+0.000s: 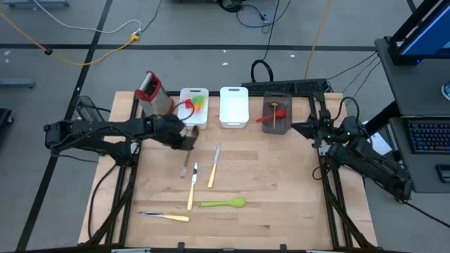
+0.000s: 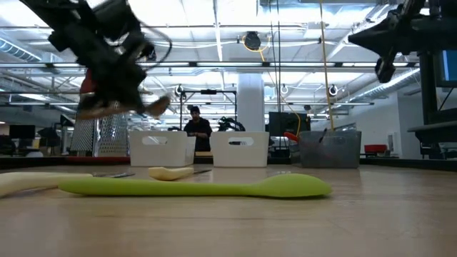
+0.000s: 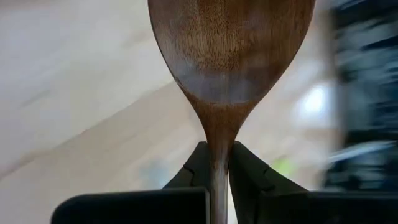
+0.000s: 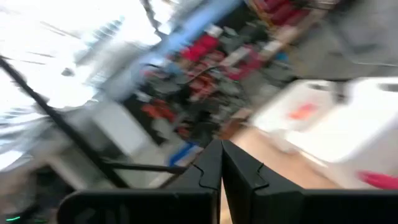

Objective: Pick & Place Kitchen Items
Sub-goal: Put the brown serving spoon into the black bin

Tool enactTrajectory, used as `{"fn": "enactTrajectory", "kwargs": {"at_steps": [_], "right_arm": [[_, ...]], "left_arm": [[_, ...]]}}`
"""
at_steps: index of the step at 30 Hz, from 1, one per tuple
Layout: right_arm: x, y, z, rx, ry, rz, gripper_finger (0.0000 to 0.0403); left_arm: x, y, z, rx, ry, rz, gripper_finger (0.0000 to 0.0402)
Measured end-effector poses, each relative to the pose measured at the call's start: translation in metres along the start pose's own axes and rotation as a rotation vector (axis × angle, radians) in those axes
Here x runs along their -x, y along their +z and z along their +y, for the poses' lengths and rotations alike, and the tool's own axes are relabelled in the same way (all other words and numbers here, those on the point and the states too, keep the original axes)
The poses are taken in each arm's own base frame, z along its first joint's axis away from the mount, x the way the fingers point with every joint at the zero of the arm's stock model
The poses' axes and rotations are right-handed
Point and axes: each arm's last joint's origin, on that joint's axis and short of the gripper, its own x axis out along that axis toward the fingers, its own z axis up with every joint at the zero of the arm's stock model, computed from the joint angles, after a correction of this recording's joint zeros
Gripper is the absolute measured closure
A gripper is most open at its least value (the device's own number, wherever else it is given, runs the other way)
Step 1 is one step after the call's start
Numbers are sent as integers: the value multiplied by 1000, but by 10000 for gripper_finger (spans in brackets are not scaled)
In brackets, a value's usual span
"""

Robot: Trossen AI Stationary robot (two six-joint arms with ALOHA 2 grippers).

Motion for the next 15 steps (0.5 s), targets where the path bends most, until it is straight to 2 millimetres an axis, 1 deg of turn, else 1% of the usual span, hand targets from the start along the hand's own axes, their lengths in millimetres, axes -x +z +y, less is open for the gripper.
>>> {"fn": "enactTrajectory", "kwargs": {"at_steps": [2,5,6,7,9,12,15], "right_arm": [[-4,-6,-6,-24,107,-25,399],[-7,-18,-17,-57,202,-115,399],[-7,-20,-19,-69,216,-142,399],[-7,-17,-16,-65,244,-185,399],[-8,-15,-14,-76,275,-222,399],[-14,-20,-17,-99,249,-159,399],[-20,-24,-16,-67,254,-117,399]], "left_arm": [[0,5,-14,-10,-133,-68,384],[3,12,-34,-31,-319,-153,384],[3,13,-39,-35,-365,-171,384],[4,14,-42,-37,-400,-183,384],[5,15,-49,-32,-460,-214,384],[1,15,-53,-16,-499,-235,385],[-6,14,-57,-2,-510,-242,385]]}}
